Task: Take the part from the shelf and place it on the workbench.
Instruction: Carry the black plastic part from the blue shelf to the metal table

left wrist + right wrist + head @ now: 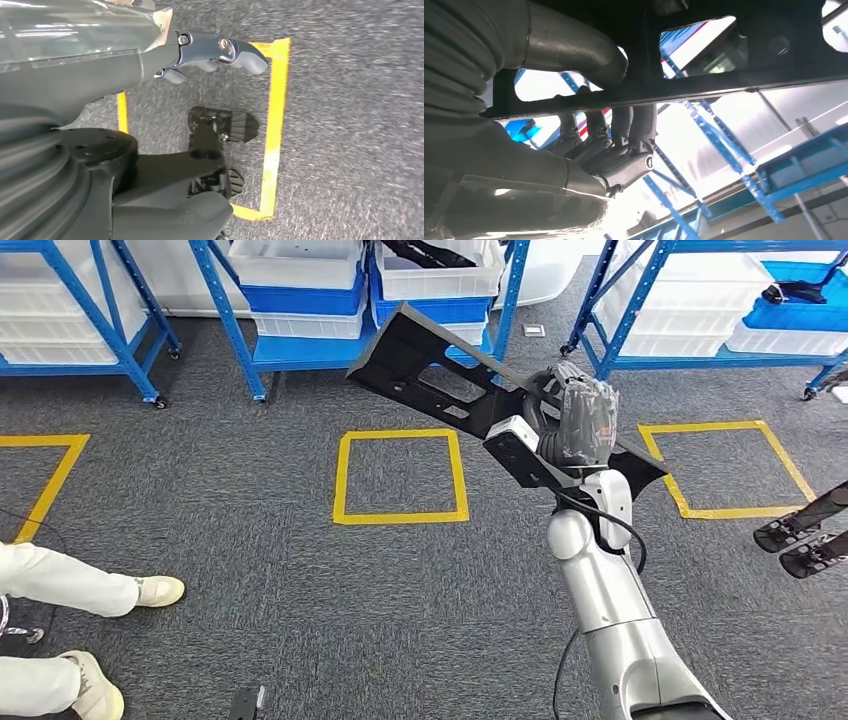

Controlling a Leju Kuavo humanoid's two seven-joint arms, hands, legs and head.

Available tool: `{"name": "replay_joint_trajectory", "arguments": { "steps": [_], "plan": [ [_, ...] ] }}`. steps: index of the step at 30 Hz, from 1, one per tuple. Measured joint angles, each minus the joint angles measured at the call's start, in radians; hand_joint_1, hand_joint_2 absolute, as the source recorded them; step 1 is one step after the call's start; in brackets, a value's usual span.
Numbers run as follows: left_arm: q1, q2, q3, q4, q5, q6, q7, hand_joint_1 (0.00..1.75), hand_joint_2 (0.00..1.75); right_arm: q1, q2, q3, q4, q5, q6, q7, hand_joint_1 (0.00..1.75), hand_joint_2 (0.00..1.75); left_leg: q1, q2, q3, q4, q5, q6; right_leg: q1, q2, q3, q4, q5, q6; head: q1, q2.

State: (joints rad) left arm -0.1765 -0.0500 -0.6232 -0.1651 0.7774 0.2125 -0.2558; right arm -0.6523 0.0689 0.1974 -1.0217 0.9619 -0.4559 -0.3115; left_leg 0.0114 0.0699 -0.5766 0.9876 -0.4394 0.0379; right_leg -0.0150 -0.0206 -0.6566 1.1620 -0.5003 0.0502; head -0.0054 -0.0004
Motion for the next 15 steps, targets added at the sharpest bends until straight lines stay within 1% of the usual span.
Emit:
{"name": "replay_joint_trajectory", "arguments": {
  "steps": [1,2,3,4,5,6,7,8,9,10,11,12,13,14,15],
  "plan": [
    [0.000,-0.002,0.000,0.000,-0.001,-0.005,-0.008,0.00,1.75,-0.003,0.000,0.000,0.001,0.000,0.000,0.000,1.75,1.75,-0.004,0.010,-0.001,0.004,-0.002,-0.003,0.003,-0.023,0.040,-0.076,0.024,0.002,0.002,0.000],
    [0.001,-0.005,0.000,-0.001,-0.002,-0.016,-0.014,0.00,1.75,-0.006,0.001,-0.001,0.002,0.000,-0.001,-0.001,1.75,1.75,-0.007,0.020,-0.003,0.008,-0.003,-0.007,0.005,-0.040,0.068,-0.133,0.042,-0.001,0.002,0.000],
    [0.002,-0.006,0.000,-0.001,-0.004,-0.031,-0.019,0.00,1.75,-0.009,0.002,0.000,0.003,0.000,-0.002,-0.002,1.75,1.75,-0.011,0.029,-0.004,0.011,-0.004,-0.011,0.007,-0.050,0.081,-0.162,0.050,-0.006,0.001,0.000],
    [0.004,-0.007,0.000,-0.001,-0.005,-0.045,-0.024,0.00,1.75,-0.011,0.002,0.000,0.004,0.000,-0.003,-0.003,1.75,1.75,-0.013,0.039,-0.006,0.013,-0.004,-0.015,0.010,-0.042,0.080,-0.167,0.052,-0.013,0.000,0.000],
    [0.005,-0.007,0.000,-0.001,-0.005,-0.057,-0.026,0.00,1.75,-0.011,0.001,-0.001,0.007,-0.001,-0.004,-0.003,1.75,1.75,-0.012,0.049,-0.006,0.013,-0.004,-0.018,0.008,-0.029,0.076,-0.167,0.055,-0.019,-0.003,0.000],
    [0.006,-0.007,-0.001,-0.001,-0.006,-0.067,-0.027,0.00,1.75,-0.012,0.000,-0.001,0.009,-0.001,-0.004,-0.003,1.75,1.75,-0.008,0.044,-0.008,0.017,-0.009,-0.023,0.005,-0.018,0.074,-0.167,0.059,-0.025,-0.004,0.000],
    [0.007,-0.007,-0.001,-0.001,-0.006,-0.075,-0.028,0.00,1.75,-0.014,-0.001,-0.001,0.010,-0.002,-0.004,-0.003,1.75,1.75,-0.004,0.024,-0.014,0.032,-0.023,-0.029,0.001,-0.007,0.072,-0.167,0.063,-0.033,-0.004,0.000],
    [0.008,-0.007,-0.001,-0.001,-0.006,-0.084,-0.028,0.00,1.75,-0.017,-0.001,-0.001,0.011,-0.004,-0.004,-0.002,1.75,1.75,-0.001,-0.005,-0.030,0.068,-0.049,-0.035,-0.003,0.004,0.070,-0.169,0.067,-0.041,-0.006,0.000],
    [0.011,-0.006,-0.001,-0.001,-0.005,-0.093,-0.028,0.00,1.75,-0.019,0.001,-0.001,0.012,-0.006,-0.003,-0.002,1.75,1.75,0.001,-0.038,-0.054,0.124,-0.084,-0.040,-0.005,0.015,0.068,-0.169,0.070,-0.047,-0.008,0.000],
    [0.015,-0.006,-0.001,-0.001,-0.005,-0.100,-0.027,0.00,1.75,-0.020,0.002,-0.001,0.013,-0.008,-0.001,-0.002,1.75,1.75,0.002,-0.059,-0.084,0.195,-0.121,-0.041,-0.005,0.026,0.066,-0.169,0.072,-0.052,-0.009,0.000],
    [0.020,-0.006,-0.001,-0.001,-0.004,-0.105,-0.026,0.00,1.75,-0.019,0.003,-0.001,0.015,-0.011,0.000,-0.002,1.75,1.75,0.002,-0.067,-0.114,0.260,-0.147,-0.042,-0.004,0.039,0.064,-0.168,0.074,-0.054,-0.010,0.000],
    [0.024,-0.005,-0.001,-0.001,-0.003,-0.109,-0.025,0.00,1.75,-0.018,0.003,-0.001,0.016,-0.014,0.002,-0.002,1.75,1.75,0.002,-0.070,-0.132,0.301,-0.156,-0.042,-0.003,0.052,0.062,-0.168,0.075,-0.056,-0.010,0.000],
    [0.027,-0.005,-0.001,-0.001,-0.002,-0.111,-0.023,0.00,1.75,-0.016,0.003,-0.001,0.017,-0.016,0.004,-0.002,1.75,1.75,0.002,-0.071,-0.132,0.302,-0.145,-0.040,-0.002,0.065,0.062,-0.167,0.076,-0.057,-0.010,0.000],
    [0.029,-0.005,-0.001,-0.001,-0.002,-0.111,-0.022,0.00,1.75,-0.015,0.003,-0.001,0.018,-0.018,0.005,-0.002,1.75,1.75,0.002,-0.075,-0.113,0.264,-0.115,-0.037,-0.002,0.079,0.062,-0.165,0.076,-0.057,-0.010,0.000],
    [0.030,-0.005,-0.001,-0.001,-0.002,-0.110,-0.021,0.00,1.75,-0.015,0.003,-0.001,0.018,-0.021,0.006,-0.002,1.75,1.75,0.003,-0.088,-0.079,0.196,-0.077,-0.033,-0.002,0.092,0.062,-0.163,0.077,-0.056,-0.010,0.000]
  ]
}}
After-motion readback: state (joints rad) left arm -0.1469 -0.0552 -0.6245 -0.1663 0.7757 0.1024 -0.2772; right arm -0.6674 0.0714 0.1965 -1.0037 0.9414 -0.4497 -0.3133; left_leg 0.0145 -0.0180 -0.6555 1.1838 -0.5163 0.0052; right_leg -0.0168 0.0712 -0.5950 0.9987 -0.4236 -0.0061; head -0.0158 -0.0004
